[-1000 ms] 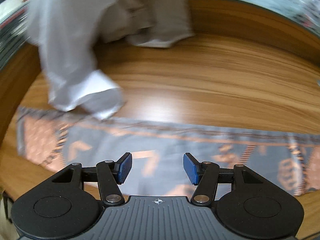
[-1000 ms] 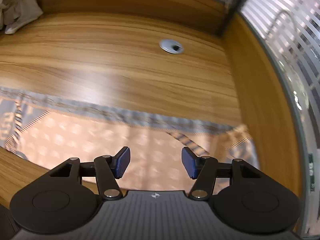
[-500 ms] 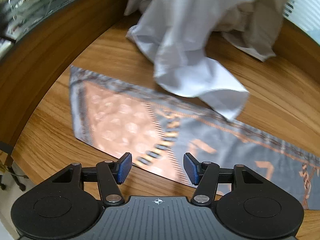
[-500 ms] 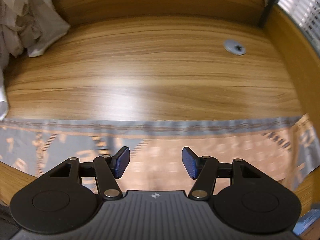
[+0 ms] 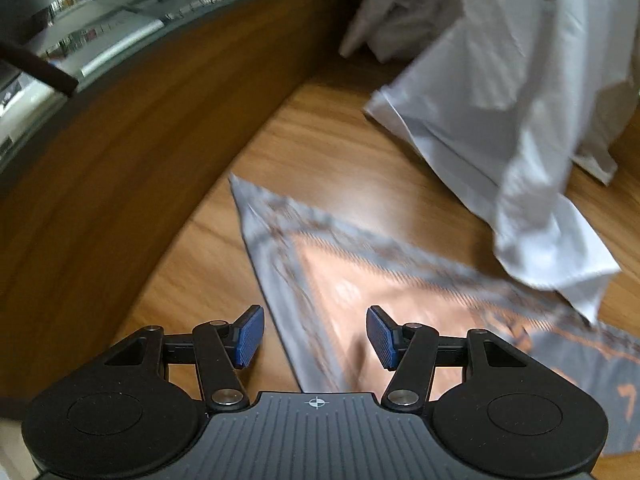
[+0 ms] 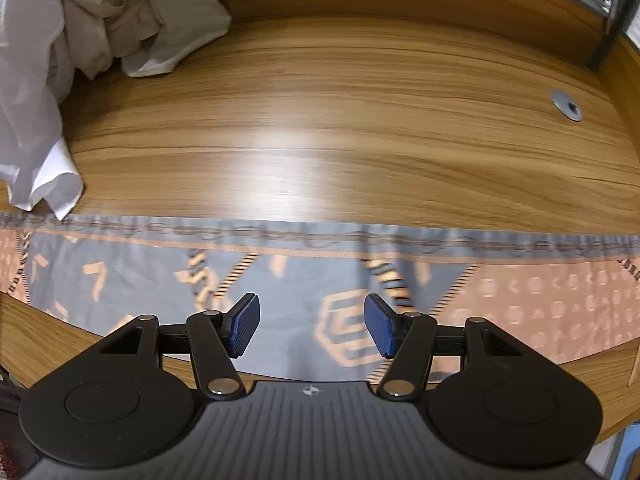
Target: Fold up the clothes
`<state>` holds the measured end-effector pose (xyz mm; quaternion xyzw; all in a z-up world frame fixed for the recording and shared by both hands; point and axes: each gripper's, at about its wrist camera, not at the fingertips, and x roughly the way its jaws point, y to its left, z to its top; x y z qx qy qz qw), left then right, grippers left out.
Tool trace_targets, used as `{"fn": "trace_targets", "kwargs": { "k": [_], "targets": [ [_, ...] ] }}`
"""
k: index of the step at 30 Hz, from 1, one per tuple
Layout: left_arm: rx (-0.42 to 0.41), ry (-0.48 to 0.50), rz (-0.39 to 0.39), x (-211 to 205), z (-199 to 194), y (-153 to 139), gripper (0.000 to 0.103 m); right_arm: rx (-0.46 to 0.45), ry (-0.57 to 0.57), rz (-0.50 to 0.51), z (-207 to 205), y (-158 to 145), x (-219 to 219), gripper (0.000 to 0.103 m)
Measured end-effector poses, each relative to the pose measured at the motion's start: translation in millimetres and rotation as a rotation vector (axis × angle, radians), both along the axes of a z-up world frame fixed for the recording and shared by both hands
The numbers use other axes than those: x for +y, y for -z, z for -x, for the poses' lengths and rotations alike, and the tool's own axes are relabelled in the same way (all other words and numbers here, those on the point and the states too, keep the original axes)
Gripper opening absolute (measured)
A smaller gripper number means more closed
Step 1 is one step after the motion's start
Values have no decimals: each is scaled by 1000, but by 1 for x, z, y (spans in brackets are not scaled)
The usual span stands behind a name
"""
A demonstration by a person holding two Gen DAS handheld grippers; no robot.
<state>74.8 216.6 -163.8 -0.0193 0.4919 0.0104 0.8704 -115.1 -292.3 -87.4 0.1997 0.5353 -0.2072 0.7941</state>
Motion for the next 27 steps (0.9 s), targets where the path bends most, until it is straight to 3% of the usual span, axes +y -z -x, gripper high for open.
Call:
{"fn": "trace_targets", "kwargs": {
  "k": [8, 10, 16, 19, 21, 22, 27],
  "targets": [
    [-25, -18, -26, 15, -29, 11, 58, 21, -20, 27, -21, -6, 23, 64],
    [-23, -31, -30, 19, -33, 14, 51, 24, -16, 39, -23, -8, 25, 64],
    [-53, -26, -26, 27, -42, 16, 48, 41, -14, 69, -25, -9, 33, 65],
    [-66, -2, -16, 26, -46, 16, 30, 44, -12, 72, -24, -9, 35, 65],
    [-66, 10, 9, 23, -47, 16, 8, 43, -4, 72, -22, -9, 36, 65],
    [-66, 16, 22, 22, -48, 16, 2, 42, 1, 72, -22, -9, 36, 65],
    [-110, 76, 77, 5, -36, 10, 2, 38, 17, 87, -17, -11, 37, 65]
  ]
}}
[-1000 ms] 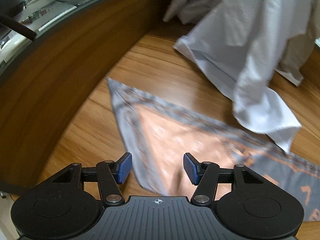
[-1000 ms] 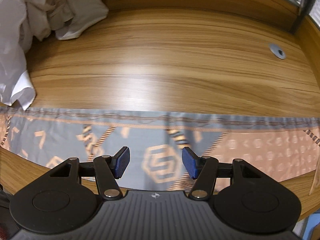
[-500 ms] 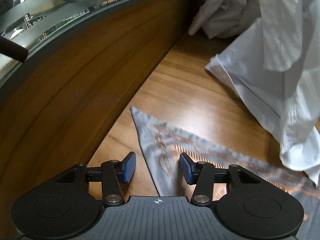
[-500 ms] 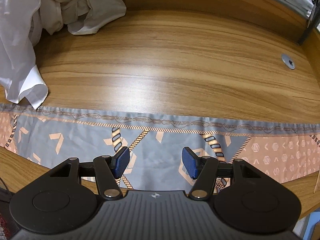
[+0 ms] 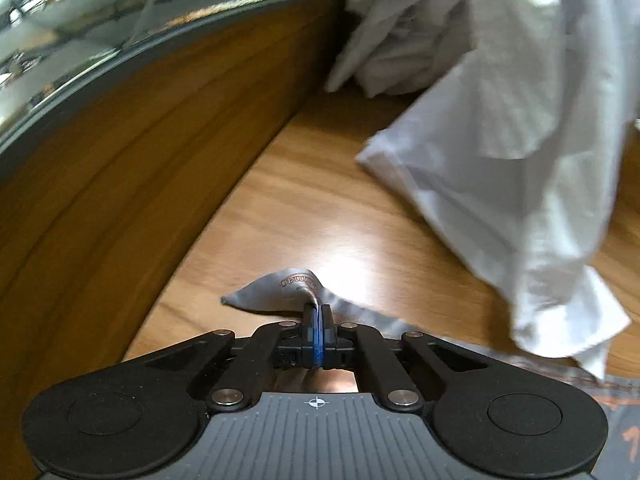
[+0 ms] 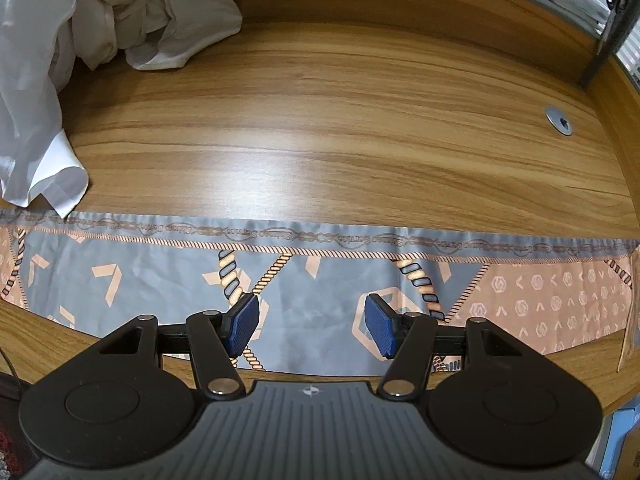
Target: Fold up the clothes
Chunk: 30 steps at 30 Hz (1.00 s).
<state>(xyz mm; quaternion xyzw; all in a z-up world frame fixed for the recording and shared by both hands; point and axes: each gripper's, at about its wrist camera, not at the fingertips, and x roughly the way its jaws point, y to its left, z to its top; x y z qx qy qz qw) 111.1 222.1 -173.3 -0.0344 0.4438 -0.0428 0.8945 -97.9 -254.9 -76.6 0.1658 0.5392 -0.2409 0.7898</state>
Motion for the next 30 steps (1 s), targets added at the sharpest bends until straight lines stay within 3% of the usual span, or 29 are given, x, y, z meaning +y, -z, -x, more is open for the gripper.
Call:
{"fn": "trace_targets", "kwargs": {
  "k": [7, 15, 24, 30],
  "targets": [
    [-78, 201, 85, -55, 43, -33, 2, -2, -12, 18, 10, -2, 1, 65],
    [-91, 436, 166, -135, 85, -56, 2, -41, -46, 2, 17, -4, 4, 65],
    [-46, 642, 162, -221, 105, -47, 2, -107, -90, -25, 11, -13, 7, 65],
    [-3, 737, 131, -245, 113, -30, 6, -144, -101, -56, -3, -13, 13, 65]
  ]
}}
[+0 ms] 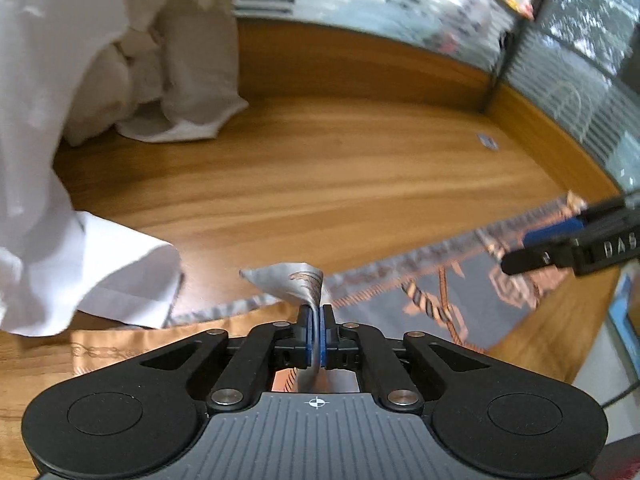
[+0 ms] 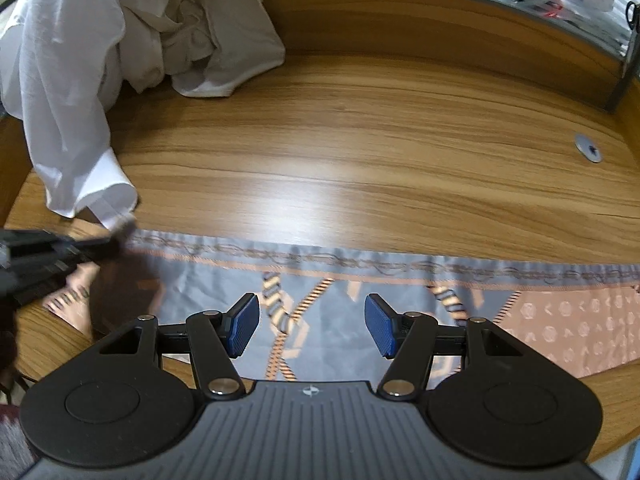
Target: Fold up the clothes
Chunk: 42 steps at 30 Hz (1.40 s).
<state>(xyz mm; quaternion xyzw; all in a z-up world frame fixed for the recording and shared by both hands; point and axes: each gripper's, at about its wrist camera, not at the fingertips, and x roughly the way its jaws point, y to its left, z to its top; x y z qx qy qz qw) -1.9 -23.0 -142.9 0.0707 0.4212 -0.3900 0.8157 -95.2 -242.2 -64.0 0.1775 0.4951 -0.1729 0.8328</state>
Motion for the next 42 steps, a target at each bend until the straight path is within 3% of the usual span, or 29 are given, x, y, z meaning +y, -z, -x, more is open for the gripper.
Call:
{"fn": "trace_targets", "kwargs": {
  "k": [5, 10, 16, 23, 24, 26, 28, 29, 42],
  "targets": [
    [13, 10, -3, 11, 5, 0, 28, -13, -31, -30, -16, 6, 13, 65],
    [13, -66, -38, 40, 4, -2, 30, -13, -77, -80, -42, 21, 34, 64],
    [21, -192, -84, 84, 2, -2, 32, -8, -118, -104, -78, 42, 64, 53],
    [20, -301, -125, 121, 7, -4, 40, 34, -194, -53, -119, 58, 98, 50],
    [23, -315, -128, 125, 7, -4, 40, 52, -197, -43, -123, 62, 101, 48],
    [28, -342, -134, 133, 9, -3, 40, 85, -205, -19, -128, 70, 105, 24],
    [32, -361, -138, 138, 11, -2, 40, 107, -199, 0, -129, 76, 107, 5],
    [33, -367, -139, 140, 11, -2, 40, 107, -194, 1, -127, 77, 106, 0],
    [51, -336, -135, 124, 7, 3, 41, -7, -1, -20, -66, 48, 44, 0]
  ]
}}
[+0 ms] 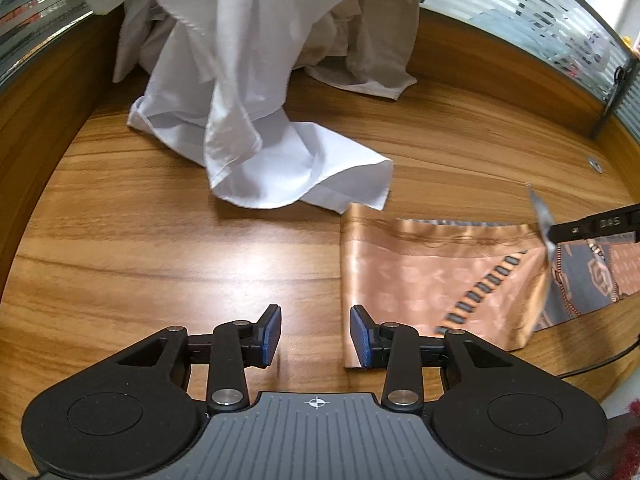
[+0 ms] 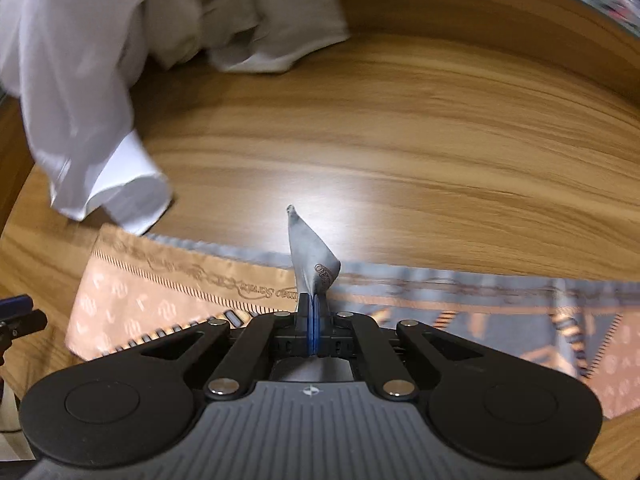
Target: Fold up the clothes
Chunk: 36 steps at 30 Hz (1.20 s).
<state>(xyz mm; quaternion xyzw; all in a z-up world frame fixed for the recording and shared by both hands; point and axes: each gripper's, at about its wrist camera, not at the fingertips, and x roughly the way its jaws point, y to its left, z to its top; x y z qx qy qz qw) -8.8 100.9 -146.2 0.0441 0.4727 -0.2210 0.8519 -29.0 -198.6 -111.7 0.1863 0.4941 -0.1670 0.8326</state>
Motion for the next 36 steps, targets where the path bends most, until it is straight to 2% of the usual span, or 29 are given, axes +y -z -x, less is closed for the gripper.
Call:
{"fn": "trace_targets", "kwargs": {
  "k": [11, 17, 28, 36],
  "targets": [
    [0, 85, 4, -37, -6, -6, 42, -26, 124, 38, 75, -9, -75, 0],
    [-3, 121, -7, -71, -2, -8, 42, -49, 157, 44, 111, -12, -120, 0],
    [-9, 80, -11, -144, 20, -19, 42, -98, 206, 1, 156, -10, -198, 0],
    [-11, 67, -14, -184, 38, -19, 42, -88, 173, -12, 170, -4, -237, 0]
  ]
}}
